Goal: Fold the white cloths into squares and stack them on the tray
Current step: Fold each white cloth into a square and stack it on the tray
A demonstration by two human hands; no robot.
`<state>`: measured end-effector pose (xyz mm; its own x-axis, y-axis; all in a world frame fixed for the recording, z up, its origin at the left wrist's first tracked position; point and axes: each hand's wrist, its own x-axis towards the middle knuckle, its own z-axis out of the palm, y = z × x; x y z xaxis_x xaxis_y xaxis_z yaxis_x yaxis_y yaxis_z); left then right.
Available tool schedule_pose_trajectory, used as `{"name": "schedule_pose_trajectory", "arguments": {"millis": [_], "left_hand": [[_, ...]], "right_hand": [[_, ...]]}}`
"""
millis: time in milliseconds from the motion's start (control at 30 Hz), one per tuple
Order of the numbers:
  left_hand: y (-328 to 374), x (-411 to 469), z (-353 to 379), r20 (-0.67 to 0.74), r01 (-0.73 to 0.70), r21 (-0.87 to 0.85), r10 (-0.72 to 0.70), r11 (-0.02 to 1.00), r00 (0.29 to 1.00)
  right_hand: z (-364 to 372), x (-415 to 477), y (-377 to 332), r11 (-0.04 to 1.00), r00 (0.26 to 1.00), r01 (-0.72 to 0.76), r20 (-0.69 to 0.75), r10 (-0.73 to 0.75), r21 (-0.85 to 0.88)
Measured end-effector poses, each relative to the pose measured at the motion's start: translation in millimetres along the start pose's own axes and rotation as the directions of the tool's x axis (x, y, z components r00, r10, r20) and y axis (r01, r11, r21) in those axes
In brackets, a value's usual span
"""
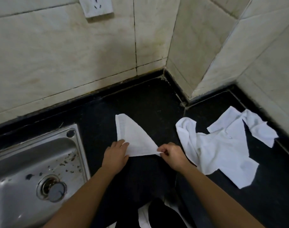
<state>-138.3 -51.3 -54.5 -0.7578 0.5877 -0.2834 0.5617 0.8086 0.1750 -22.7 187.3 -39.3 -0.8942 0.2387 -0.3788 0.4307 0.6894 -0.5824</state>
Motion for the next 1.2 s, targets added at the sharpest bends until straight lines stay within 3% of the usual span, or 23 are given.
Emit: {"name": "schedule_pose_trajectory", "arguments": {"millis": [100,267,500,633,833,900,1000,1200], "left_hand": [[5.1,3.9,7.5,0.159,-0.058,0.086,0.044,0.995,0.986],[0.7,-13.9,18.4,0.062,-0.092,0.126,0.085,0.988,0.994],[-15.0,-24.9,2.5,-0.092,-0.110,-0.078,0.103,0.991,0.990],[-0.3,-26.3,10.4,-0.086,-0.197,-0.063,0.191,0.978,0.978],[9.8,-30.0,34.9,0.029,-0.172,0.143,0.169,0.975,0.985],[6.5,-30.3,39.1,0.000,-0.197,0.200,0.201,0.960,0.980],[5.2,-32.4,22.9,-0.028,-0.176,0.153,0.183,0.972,0.983],[-7.4,-16.7,-41.0,-0.286,-0.133,0.057,0.144,0.989,0.947]], "right_hand": [[1.2,-11.8,8.9,0.999,0.999,-0.028,-0.031,0.029,0.017],[-4.8,-24.0,8.3,0.997,0.993,-0.050,-0.106,0.056,0.059],[-24.9,-22.5,-8.9,0.986,0.978,-0.053,-0.190,0.083,0.157],[-25.4,-24.5,-16.4,0.983,0.976,-0.043,-0.201,0.079,0.180],[-17.6,-36.3,-13.1,0.988,0.981,-0.035,-0.185,0.063,0.150],[-15.7,-38.6,-9.4,0.990,0.982,-0.040,-0.176,0.064,0.137],[-18.8,-40.4,-5.3,0.992,0.981,-0.050,-0.180,0.071,0.116],[-42.8,-27.1,-18.1,0.986,0.970,-0.043,-0.231,0.081,0.163]]}}
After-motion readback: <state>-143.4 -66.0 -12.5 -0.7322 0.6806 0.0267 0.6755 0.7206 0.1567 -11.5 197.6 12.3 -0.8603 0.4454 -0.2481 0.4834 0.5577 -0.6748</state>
